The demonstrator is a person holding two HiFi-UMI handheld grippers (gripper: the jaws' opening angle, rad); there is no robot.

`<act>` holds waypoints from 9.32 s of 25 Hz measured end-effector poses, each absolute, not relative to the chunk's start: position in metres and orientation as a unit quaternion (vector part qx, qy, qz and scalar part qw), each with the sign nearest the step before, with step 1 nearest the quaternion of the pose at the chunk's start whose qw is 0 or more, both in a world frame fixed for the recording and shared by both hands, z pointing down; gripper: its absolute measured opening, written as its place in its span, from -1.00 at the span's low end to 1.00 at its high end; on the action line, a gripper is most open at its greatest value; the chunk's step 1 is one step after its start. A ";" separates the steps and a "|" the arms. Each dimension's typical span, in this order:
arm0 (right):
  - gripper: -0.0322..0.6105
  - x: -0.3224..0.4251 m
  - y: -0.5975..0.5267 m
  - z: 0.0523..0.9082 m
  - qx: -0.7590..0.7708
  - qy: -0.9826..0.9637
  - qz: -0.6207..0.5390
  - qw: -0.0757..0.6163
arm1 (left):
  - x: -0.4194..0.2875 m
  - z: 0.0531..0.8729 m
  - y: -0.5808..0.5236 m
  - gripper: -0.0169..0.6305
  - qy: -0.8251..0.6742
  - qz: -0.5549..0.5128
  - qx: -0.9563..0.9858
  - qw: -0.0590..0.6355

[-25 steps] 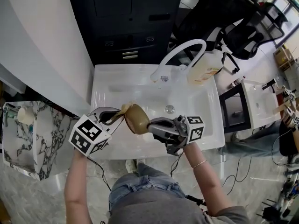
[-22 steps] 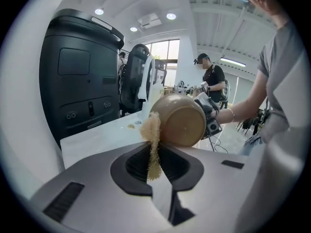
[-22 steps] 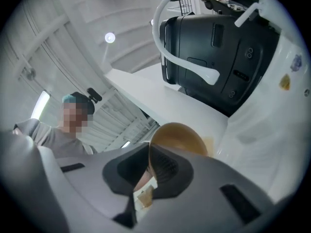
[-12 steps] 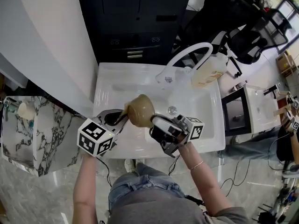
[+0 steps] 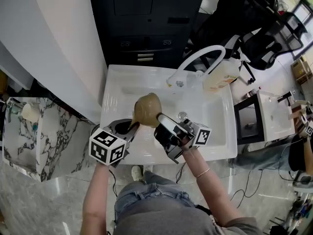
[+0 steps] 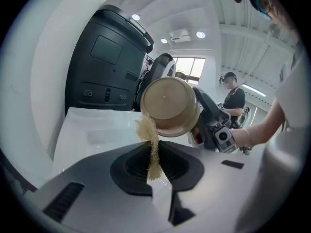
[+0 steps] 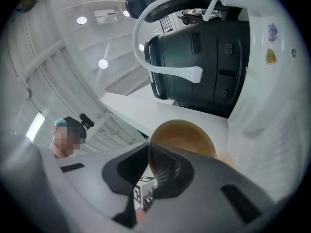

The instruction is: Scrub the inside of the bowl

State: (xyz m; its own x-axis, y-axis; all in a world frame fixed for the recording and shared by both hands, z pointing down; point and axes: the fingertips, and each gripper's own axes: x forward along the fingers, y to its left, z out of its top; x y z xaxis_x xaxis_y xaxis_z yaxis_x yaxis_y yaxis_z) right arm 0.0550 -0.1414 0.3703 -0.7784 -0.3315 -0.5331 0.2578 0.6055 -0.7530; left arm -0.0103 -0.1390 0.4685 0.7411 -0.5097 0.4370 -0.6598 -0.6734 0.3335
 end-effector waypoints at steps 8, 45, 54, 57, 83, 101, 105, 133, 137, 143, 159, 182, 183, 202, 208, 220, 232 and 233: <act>-0.81 0.044 -0.150 0.372 -0.064 0.822 -0.448 0.345 | -0.005 0.473 -0.126 -0.81 -0.324 0.176 0.899 0.236; -0.81 0.009 -0.140 0.392 -0.115 0.850 -0.431 0.281 | -0.004 0.453 -0.074 -0.81 -0.258 0.277 0.913 0.151; -0.83 0.017 -0.145 0.411 -0.155 0.834 -0.449 0.281 | -0.022 0.426 -0.061 -0.81 -0.260 0.256 0.920 0.141; -0.83 0.021 -0.143 0.418 -0.166 0.831 -0.453 0.276 | -0.038 0.410 -0.066 -0.81 -0.284 0.239 0.920 0.130; -0.83 0.031 -0.117 0.409 -0.139 0.881 -0.404 0.206 | -0.039 0.439 -0.163 -0.81 -0.364 0.252 0.890 0.108; -0.83 0.020 -0.139 0.423 -0.197 0.872 -0.408 0.185 | -0.031 0.418 -0.150 -0.81 -0.389 0.231 0.887 0.092; -0.82 0.026 -0.143 0.419 -0.200 0.857 -0.422 0.217 | -0.021 0.416 -0.142 -0.81 -0.381 0.214 0.894 0.105; -0.83 0.040 -0.141 0.405 -0.169 0.825 -0.455 0.289 | -0.080 0.455 -0.155 -0.81 -0.437 0.170 0.854 0.224; -0.83 0.039 -0.140 0.400 -0.163 0.826 -0.454 0.291 | -0.064 0.472 -0.162 -0.81 -0.418 0.160 0.856 0.259; -0.83 0.042 -0.141 0.404 -0.169 0.823 -0.456 0.292 | -0.043 0.472 -0.150 -0.81 -0.395 0.125 0.865 0.282; -0.83 0.025 -0.144 0.410 -0.198 0.866 -0.403 0.220 | -0.041 0.474 -0.134 -0.81 -0.416 0.211 0.852 0.239; -0.83 0.012 -0.149 0.411 -0.238 0.903 -0.332 0.132 | -0.038 0.468 -0.133 -0.81 -0.420 0.314 0.840 0.142; -0.83 0.011 -0.150 0.411 -0.240 0.903 -0.331 0.131 | -0.039 0.468 -0.133 -0.81 -0.420 0.316 0.839 0.139; -0.83 -0.013 -0.155 0.411 -0.282 0.934 -0.217 0.012 | -0.055 0.466 -0.141 -0.81 -0.432 0.318 0.832 0.142; -0.83 -0.017 -0.156 0.415 -0.288 0.937 -0.195 -0.015 | -0.053 0.459 -0.141 -0.81 -0.427 0.290 0.841 0.159; -0.83 -0.016 -0.166 0.434 -0.313 0.933 -0.152 -0.091 | -0.068 0.466 -0.137 -0.81 -0.443 0.283 0.832 0.177; -0.83 -0.023 -0.179 0.475 -0.295 0.925 -0.121 -0.206 | -0.081 0.471 -0.144 -0.81 -0.456 0.279 0.827 0.175; -0.83 -0.024 -0.180 0.480 -0.292 0.924 -0.118 -0.216 | -0.080 0.472 -0.145 -0.81 -0.456 0.279 0.827 0.175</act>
State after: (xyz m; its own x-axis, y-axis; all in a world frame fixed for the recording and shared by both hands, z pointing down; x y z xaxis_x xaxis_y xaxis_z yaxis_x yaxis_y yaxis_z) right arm -0.0242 -0.1799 0.4796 -0.7366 -0.4883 0.4680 -0.5898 0.8024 -0.0912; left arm -0.0805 -0.1453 0.4723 0.4280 -0.6563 0.6214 -0.8519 -0.5226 0.0348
